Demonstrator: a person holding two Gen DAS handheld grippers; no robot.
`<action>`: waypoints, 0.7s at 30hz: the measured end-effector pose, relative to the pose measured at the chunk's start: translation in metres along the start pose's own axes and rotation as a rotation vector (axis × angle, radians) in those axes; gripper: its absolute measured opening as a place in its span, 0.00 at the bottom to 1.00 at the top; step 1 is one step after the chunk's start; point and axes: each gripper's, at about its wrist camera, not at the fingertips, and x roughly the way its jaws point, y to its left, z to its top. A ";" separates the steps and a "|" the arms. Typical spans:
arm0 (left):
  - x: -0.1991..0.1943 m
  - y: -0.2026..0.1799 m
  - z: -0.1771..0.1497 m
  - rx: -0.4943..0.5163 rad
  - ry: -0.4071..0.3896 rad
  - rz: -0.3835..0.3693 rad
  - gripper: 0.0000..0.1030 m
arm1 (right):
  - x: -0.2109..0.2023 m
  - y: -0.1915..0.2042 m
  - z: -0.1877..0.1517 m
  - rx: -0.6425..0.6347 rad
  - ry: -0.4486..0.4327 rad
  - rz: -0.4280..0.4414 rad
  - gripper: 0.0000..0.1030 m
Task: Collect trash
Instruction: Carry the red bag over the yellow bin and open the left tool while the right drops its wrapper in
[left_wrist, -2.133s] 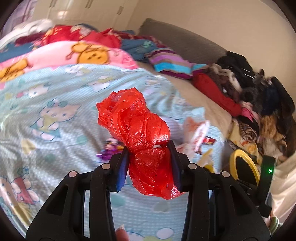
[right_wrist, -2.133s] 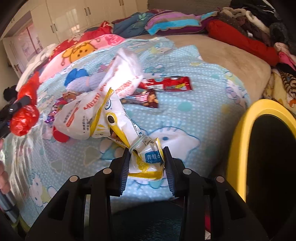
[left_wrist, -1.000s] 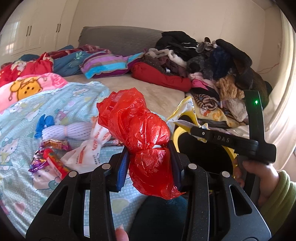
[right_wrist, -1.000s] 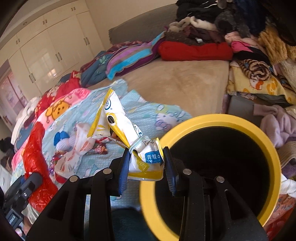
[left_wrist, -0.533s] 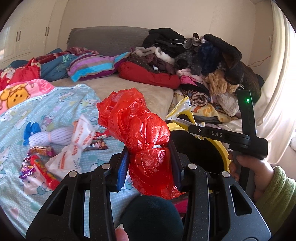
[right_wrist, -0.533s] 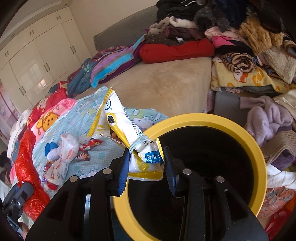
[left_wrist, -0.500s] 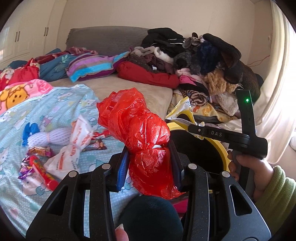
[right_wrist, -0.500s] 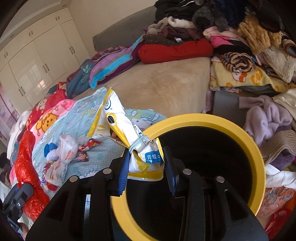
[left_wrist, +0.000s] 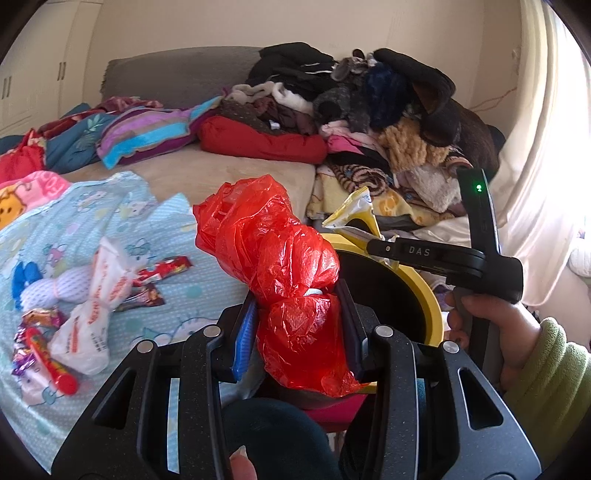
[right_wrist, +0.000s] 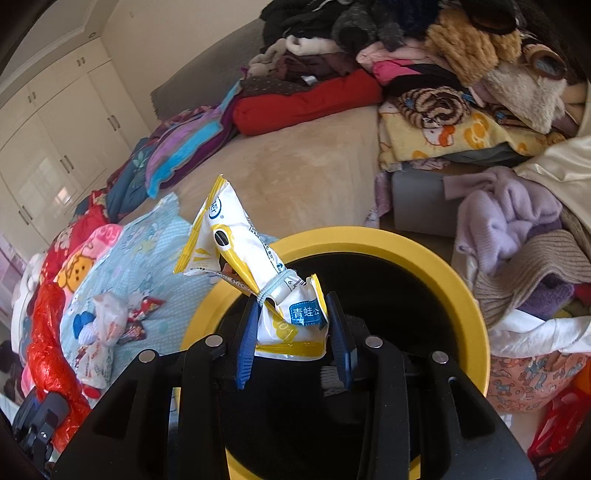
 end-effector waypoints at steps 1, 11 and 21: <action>0.002 -0.003 0.001 0.004 0.002 -0.006 0.31 | 0.000 -0.004 0.000 0.009 -0.001 -0.005 0.33; 0.029 -0.032 0.001 0.068 0.042 -0.068 0.31 | 0.002 -0.033 -0.001 0.070 0.004 -0.051 0.33; 0.063 -0.046 -0.006 0.102 0.117 -0.090 0.32 | 0.005 -0.061 -0.004 0.145 0.015 -0.068 0.33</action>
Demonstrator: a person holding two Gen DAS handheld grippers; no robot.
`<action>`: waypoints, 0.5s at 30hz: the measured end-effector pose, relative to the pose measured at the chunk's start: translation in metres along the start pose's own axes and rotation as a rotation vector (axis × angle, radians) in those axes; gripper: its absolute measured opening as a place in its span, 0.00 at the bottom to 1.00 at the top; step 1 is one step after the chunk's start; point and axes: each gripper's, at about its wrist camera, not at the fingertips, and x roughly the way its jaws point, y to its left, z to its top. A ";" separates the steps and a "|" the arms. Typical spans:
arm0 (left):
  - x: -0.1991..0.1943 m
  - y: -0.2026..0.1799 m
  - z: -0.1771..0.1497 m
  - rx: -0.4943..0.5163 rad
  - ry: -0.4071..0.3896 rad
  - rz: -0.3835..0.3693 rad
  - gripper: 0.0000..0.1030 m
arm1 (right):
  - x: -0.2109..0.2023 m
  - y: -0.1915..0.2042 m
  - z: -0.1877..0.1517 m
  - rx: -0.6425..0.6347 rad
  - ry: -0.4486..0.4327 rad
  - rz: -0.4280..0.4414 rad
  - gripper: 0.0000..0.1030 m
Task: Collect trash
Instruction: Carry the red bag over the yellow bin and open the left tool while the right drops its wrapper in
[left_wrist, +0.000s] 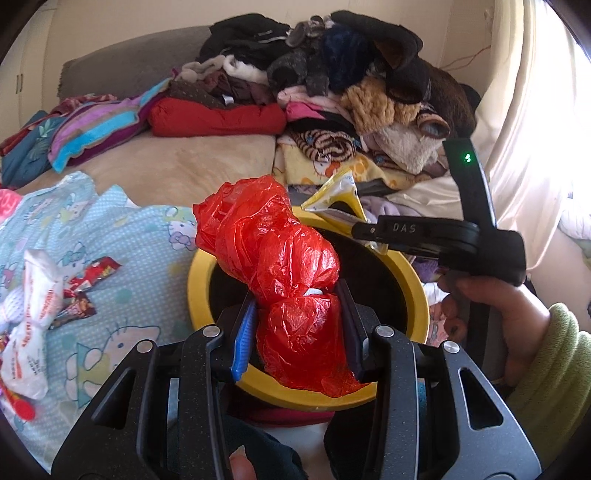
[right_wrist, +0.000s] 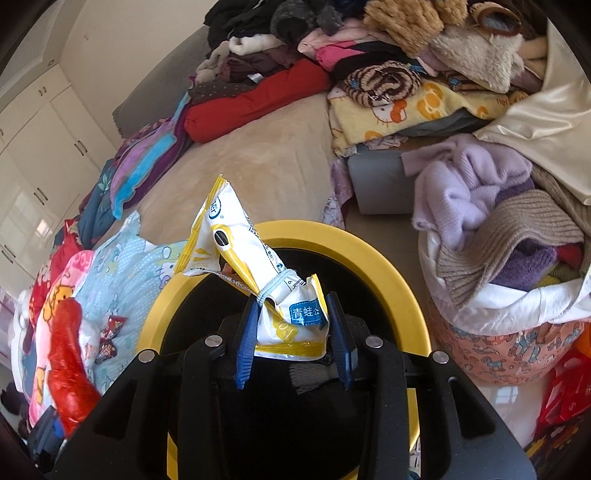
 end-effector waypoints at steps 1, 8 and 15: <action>0.003 0.000 0.000 -0.004 0.008 -0.006 0.32 | 0.001 -0.001 0.000 0.004 0.001 0.000 0.33; 0.025 -0.001 0.002 0.002 0.047 -0.028 0.42 | 0.001 -0.012 0.000 0.039 0.007 0.015 0.37; 0.016 0.010 -0.001 -0.034 0.022 0.014 0.90 | -0.004 -0.012 0.006 0.061 -0.024 0.029 0.63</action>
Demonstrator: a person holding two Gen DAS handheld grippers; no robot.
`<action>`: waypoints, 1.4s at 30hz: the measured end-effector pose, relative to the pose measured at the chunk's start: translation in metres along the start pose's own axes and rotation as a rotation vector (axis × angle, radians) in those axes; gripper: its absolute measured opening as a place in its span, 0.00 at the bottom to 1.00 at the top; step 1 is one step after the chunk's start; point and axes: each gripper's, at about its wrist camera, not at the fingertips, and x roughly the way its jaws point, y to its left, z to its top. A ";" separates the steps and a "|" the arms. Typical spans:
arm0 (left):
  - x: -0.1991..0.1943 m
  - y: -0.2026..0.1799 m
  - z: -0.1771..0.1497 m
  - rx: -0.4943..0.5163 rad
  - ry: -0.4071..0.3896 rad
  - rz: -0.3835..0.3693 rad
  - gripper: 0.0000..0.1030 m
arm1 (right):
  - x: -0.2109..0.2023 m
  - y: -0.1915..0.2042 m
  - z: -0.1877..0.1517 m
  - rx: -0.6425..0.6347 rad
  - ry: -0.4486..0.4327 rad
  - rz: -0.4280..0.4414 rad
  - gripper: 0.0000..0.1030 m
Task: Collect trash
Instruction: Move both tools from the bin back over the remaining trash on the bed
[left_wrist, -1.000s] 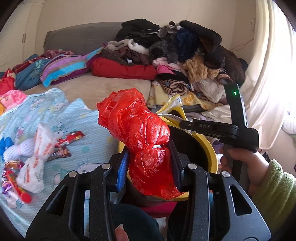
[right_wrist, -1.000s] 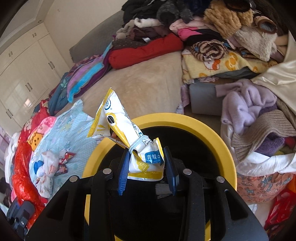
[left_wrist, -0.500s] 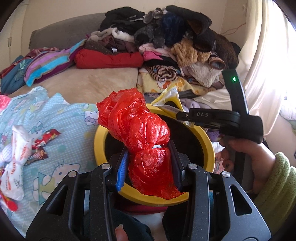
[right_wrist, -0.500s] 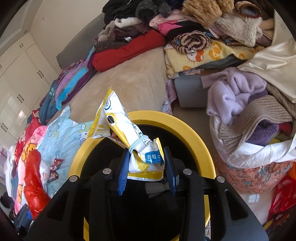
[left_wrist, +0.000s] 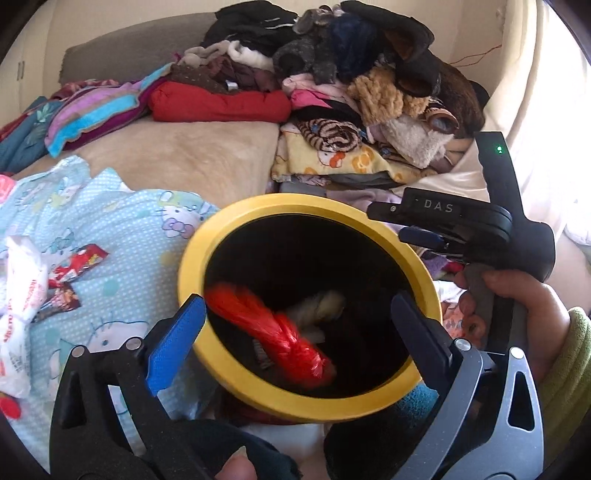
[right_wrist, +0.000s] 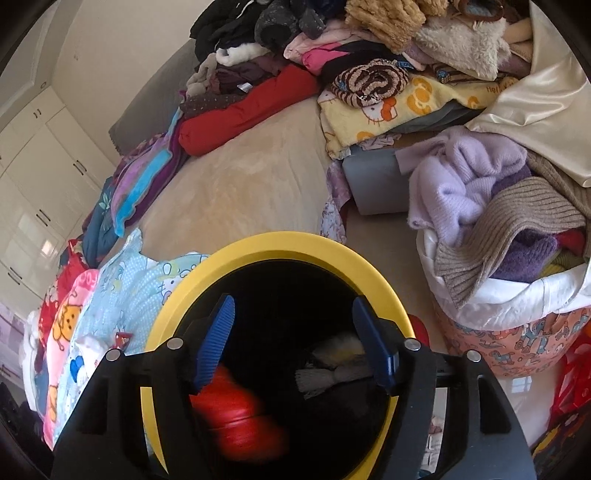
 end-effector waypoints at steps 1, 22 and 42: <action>-0.003 0.001 0.000 -0.003 -0.009 0.008 0.90 | 0.000 0.003 -0.001 -0.005 0.000 0.001 0.64; -0.071 0.048 0.004 -0.111 -0.153 0.151 0.90 | -0.002 0.074 -0.013 -0.179 -0.003 0.044 0.72; -0.127 0.094 -0.001 -0.208 -0.272 0.281 0.90 | -0.014 0.152 -0.037 -0.337 -0.021 0.137 0.76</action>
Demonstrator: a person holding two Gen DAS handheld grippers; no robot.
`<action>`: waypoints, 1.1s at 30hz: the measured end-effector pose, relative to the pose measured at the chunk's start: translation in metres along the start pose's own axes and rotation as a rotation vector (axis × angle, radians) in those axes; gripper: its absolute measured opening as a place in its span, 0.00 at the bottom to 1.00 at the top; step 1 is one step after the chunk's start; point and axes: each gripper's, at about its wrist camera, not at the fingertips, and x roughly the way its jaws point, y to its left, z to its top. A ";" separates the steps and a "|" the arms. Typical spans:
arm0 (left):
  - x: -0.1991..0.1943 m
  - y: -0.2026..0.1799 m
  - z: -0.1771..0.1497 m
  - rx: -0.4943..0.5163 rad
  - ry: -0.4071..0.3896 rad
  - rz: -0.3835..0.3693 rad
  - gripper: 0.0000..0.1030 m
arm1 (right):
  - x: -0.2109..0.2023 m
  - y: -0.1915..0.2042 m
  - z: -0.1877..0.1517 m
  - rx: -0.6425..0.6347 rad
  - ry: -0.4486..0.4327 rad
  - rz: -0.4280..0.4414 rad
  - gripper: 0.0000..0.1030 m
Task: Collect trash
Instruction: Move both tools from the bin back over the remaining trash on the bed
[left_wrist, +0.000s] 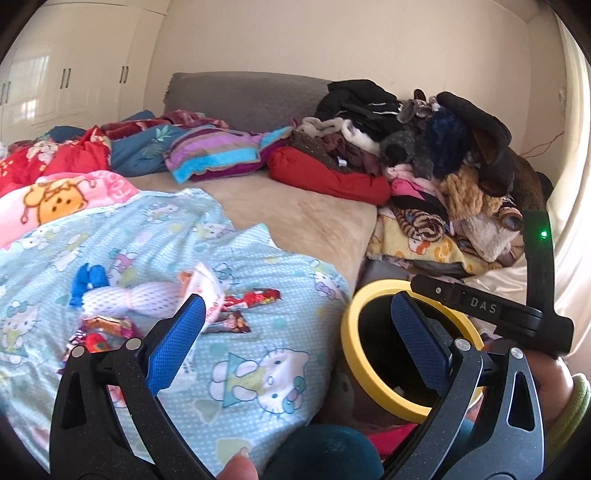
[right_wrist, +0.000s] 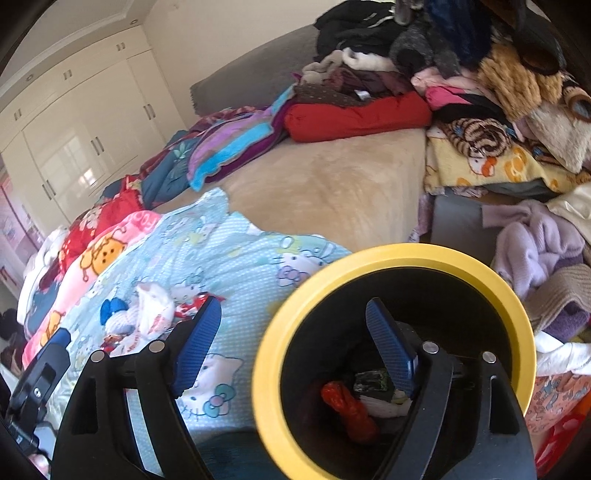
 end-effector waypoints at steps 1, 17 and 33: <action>-0.002 0.003 0.000 -0.003 -0.005 0.006 0.90 | 0.000 0.004 0.000 -0.009 0.000 0.004 0.76; -0.024 0.051 0.004 -0.070 -0.047 0.098 0.90 | 0.004 0.071 -0.015 -0.143 0.026 0.079 0.77; -0.046 0.120 -0.001 -0.150 -0.061 0.222 0.90 | 0.017 0.142 -0.045 -0.257 0.069 0.182 0.77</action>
